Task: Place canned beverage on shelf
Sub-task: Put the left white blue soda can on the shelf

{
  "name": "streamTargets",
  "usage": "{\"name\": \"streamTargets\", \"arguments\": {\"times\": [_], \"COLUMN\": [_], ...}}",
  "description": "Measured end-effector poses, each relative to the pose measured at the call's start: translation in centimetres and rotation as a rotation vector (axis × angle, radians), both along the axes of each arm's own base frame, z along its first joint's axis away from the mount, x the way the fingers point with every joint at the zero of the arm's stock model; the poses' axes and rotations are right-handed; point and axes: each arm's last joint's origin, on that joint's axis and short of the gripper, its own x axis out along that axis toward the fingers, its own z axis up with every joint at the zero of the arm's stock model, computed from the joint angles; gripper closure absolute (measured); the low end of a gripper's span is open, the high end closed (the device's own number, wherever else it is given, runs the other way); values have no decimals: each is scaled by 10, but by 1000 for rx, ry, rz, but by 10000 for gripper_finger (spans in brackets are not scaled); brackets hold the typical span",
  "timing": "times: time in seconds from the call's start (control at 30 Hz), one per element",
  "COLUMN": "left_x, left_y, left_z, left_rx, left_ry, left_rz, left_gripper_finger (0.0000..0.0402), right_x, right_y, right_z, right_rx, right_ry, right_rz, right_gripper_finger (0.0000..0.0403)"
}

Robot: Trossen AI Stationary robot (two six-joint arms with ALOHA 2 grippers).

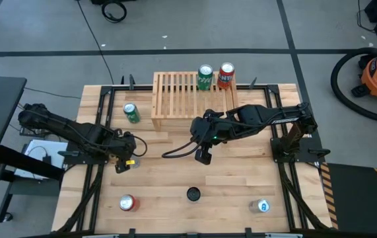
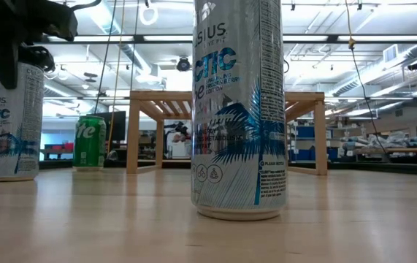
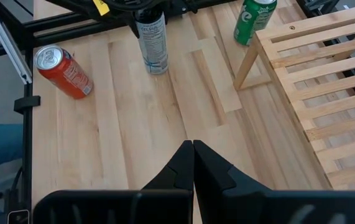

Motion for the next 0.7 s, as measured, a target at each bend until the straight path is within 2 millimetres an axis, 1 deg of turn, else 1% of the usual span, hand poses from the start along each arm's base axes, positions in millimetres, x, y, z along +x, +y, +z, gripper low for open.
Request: {"name": "streamTargets", "arguments": {"times": [0.23,0.33,0.47,0.57,0.7], "left_x": [0,0,2,0,1], "left_y": [0,-1,-2,-1,-1], "left_z": [0,3,17,25,38], "left_rx": [-10,-23,-31,-21,-31], "left_ry": [7,11,-24,-14,-47], "left_rz": [-18,-30,-49,-47,-48], "left_gripper_finger": [142,141,141,140,140], "right_x": [0,0,0,0,0], "right_y": [0,0,1,1,1], "right_z": [0,0,0,0,0], "right_rx": [9,28,38,49,46], "right_ry": [-1,-5,-3,0,1], "right_rz": [-9,-29,-25,-14,-6], "right_gripper_finger": [394,394,394,393,379]}}
